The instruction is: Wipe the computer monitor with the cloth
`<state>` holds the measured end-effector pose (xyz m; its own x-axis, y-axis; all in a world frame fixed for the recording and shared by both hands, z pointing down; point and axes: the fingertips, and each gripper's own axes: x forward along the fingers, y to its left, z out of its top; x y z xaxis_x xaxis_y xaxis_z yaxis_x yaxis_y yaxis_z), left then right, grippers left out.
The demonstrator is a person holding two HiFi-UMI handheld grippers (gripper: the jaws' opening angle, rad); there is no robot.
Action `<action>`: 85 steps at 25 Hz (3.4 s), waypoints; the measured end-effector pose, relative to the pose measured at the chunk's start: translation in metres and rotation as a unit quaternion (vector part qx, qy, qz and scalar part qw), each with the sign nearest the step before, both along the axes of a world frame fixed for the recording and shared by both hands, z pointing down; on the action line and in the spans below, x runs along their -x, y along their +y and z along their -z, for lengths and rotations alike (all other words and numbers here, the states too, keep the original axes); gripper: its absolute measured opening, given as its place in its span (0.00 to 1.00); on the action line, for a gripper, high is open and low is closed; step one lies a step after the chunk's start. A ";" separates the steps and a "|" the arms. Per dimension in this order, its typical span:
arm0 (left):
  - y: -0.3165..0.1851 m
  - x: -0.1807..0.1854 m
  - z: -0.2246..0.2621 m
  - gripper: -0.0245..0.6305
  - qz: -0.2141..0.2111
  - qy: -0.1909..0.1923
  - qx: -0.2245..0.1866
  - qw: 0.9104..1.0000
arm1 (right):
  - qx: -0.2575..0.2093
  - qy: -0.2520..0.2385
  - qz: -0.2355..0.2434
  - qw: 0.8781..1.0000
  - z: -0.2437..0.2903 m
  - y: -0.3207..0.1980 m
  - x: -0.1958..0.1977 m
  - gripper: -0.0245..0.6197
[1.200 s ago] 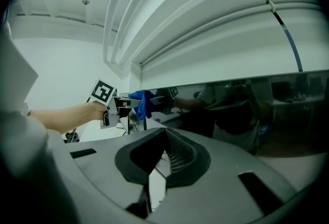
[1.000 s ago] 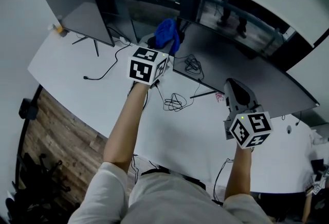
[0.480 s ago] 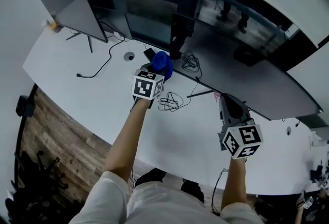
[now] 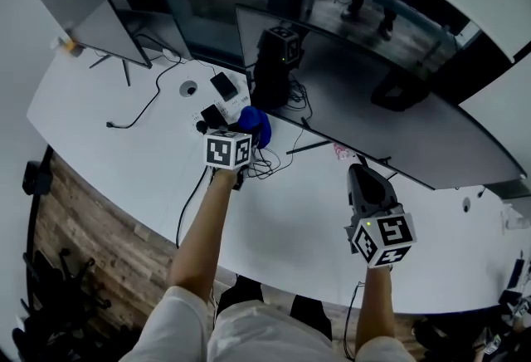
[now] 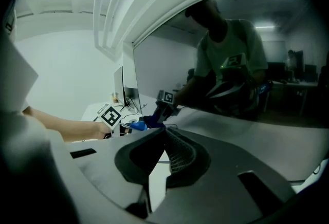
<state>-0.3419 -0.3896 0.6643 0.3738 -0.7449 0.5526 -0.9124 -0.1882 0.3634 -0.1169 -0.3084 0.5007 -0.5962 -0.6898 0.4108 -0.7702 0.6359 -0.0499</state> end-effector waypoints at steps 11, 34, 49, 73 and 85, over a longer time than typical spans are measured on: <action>0.008 -0.115 0.001 0.20 -0.053 0.071 -0.035 0.995 | 0.013 0.000 -0.025 1.000 -0.031 0.021 -0.092 0.06; 0.034 -0.457 -0.004 0.20 -0.179 0.018 -0.138 0.974 | -0.014 0.044 -0.099 0.994 -0.046 0.066 -0.356 0.06; 0.056 -0.619 0.013 0.20 -0.224 0.027 -0.160 0.961 | -0.023 -0.004 -0.135 0.991 -0.018 0.099 -0.457 0.06; 0.056 -0.629 0.255 0.19 -0.162 -0.002 -0.339 0.927 | -0.095 -0.012 -0.177 0.979 0.118 0.113 -0.467 0.06; 0.085 -0.611 0.402 0.19 -0.160 0.031 -0.435 0.886 | -0.111 -0.005 -0.175 0.978 0.172 0.119 -0.453 0.06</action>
<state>0.2687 -0.3047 0.2624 0.6520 -0.7294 -0.2069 -0.7453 -0.6667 0.0020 0.3359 -0.1891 0.3289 -0.3118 -0.9235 0.2233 -0.9425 0.3303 0.0503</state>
